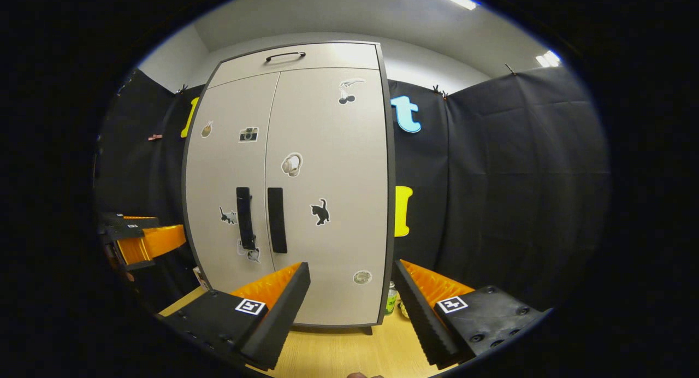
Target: Open the right door of the double-door shoe cabinet with the right hand, and open the left door with the left hand.
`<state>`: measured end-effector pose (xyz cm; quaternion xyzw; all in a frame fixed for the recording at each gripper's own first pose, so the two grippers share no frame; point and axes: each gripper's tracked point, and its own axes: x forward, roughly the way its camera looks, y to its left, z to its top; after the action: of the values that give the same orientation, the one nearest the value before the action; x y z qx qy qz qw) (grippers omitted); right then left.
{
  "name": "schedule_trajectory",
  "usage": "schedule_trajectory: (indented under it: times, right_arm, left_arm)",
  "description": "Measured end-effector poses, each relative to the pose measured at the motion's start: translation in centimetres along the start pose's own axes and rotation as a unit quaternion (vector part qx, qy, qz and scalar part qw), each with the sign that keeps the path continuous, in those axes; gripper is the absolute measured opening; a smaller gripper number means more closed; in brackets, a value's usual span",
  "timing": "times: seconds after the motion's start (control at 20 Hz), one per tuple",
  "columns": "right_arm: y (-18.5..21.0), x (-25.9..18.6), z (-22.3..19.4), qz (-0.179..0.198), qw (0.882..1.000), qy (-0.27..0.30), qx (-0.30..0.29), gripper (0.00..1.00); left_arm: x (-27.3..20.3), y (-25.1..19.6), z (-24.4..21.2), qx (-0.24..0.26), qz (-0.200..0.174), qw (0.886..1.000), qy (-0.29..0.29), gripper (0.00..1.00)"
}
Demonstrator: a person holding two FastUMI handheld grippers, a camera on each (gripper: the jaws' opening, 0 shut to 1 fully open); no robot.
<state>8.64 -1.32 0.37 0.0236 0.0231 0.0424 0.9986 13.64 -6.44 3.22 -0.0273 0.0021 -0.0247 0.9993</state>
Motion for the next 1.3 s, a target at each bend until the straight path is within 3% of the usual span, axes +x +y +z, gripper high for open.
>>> schedule_trajectory:
  times: [0.25, 0.45, 0.85, 0.9, 0.95, 1.3]
  right_arm:
    - [-0.4, 1.6, 0.0, 0.009, 1.000, -0.003, 0.010, 0.98]
    - [2.0, 4.0, 0.6, 0.041, 0.999, 0.004, 0.028, 0.99]
    - [9.1, 10.1, 2.3, 0.103, 0.994, 0.004, 0.027, 0.99]
    - [10.0, 10.8, 2.3, 0.108, 0.994, 0.004, 0.023, 0.94]
    - [10.8, 11.5, 2.2, 0.112, 0.994, 0.005, 0.017, 0.99]
    - [14.1, 16.0, -0.2, 0.115, 0.993, 0.035, 0.012, 0.99]
  left_arm:
    - [3.6, -1.0, 0.5, 0.003, 0.000, 1.000, 0.001, 0.96]
    - [4.3, -0.9, -0.3, -0.010, 0.005, 1.000, 0.008, 0.96]
    - [0.7, 3.6, -3.0, -0.009, 0.052, 0.998, 0.022, 0.96]
    - [0.1, 4.4, -3.3, -0.008, 0.060, 0.998, 0.024, 0.96]
    - [-0.6, 5.2, -3.6, -0.008, 0.069, 0.997, 0.025, 0.96]
    - [-5.0, 10.1, -5.3, -0.014, 0.130, 0.991, 0.036, 0.97]
